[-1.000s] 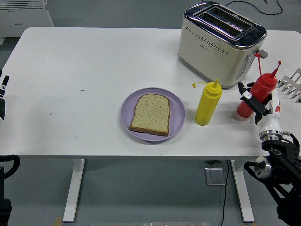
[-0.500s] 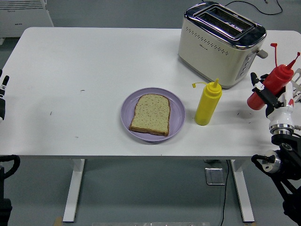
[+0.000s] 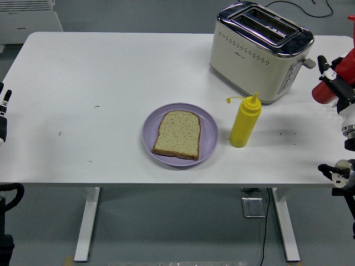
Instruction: Pick up the cup,pour liquid into bread,place the cup on the desk
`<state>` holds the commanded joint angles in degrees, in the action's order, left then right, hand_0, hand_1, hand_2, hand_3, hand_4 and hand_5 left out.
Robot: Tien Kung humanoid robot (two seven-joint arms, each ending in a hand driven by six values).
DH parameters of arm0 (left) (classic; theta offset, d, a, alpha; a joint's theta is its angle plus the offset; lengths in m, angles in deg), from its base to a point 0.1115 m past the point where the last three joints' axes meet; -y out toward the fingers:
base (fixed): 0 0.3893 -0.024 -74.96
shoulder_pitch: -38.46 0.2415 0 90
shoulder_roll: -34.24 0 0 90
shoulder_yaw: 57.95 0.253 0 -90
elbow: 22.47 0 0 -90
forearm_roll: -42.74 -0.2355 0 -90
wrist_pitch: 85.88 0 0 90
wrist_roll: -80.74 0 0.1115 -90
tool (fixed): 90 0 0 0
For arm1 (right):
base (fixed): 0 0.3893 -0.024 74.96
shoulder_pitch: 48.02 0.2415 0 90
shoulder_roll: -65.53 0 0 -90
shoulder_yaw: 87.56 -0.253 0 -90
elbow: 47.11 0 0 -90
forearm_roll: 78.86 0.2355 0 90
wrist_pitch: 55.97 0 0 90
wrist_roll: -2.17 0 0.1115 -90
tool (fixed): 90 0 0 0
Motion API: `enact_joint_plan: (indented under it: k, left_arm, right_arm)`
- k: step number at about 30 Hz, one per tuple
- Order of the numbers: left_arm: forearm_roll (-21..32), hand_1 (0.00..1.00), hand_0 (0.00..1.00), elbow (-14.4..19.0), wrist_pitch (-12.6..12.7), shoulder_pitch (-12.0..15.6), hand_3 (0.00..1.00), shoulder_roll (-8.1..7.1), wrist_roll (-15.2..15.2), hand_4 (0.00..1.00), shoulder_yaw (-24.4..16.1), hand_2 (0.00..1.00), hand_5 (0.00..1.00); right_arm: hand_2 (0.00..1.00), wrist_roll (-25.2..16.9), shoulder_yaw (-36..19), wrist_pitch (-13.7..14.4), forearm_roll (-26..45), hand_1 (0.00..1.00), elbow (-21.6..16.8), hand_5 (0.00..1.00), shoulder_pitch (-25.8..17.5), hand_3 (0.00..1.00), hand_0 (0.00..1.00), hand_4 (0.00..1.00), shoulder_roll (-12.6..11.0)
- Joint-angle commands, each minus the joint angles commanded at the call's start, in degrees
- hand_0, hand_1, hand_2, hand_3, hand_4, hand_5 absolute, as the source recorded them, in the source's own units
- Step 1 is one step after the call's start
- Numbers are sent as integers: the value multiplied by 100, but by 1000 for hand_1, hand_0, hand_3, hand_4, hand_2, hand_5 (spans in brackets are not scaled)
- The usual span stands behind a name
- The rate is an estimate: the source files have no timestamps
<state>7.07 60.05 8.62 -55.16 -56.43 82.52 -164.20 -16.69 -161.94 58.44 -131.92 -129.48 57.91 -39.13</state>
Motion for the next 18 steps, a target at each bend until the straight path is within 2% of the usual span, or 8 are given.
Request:
enact_joint_plan:
  k: [4, 8, 10, 12, 18]
  left_arm:
    - [-1, 840, 829, 1, -1, 3, 764, -2, 1, 661, -3, 857, 998]
    - [1, 840, 829, 2, 0, 9, 764, -2, 3, 661, -15, 857, 998]
    - [1, 840, 830, 2, 0, 9, 762, -1, 3, 662, -18, 857, 998]
    - [3, 840, 830, 1, 1, 7, 762, 1, 3, 662, -32, 857, 998]
    - [3, 841, 832, 1, 3, 0, 761, 8, 4, 663, -60, 857, 998]
  right_arm:
    - [173, 272, 15, 127, -758, 11, -248, 98, 181, 254, 2, 828, -118]
    - [173, 591, 262, 448, -1708, 11, -404, 98, 457, 254, 2, 828, -226]
    - [176, 697, 356, 532, -2151, 14, -423, 107, 535, 259, 2, 826, -245]
    - [176, 950, 601, 690, -2633, 14, -415, 107, 733, 259, 2, 826, -286]
    - [179, 1637, 1235, 916, -4085, 16, -284, 113, 1203, 264, 2, 820, -339]
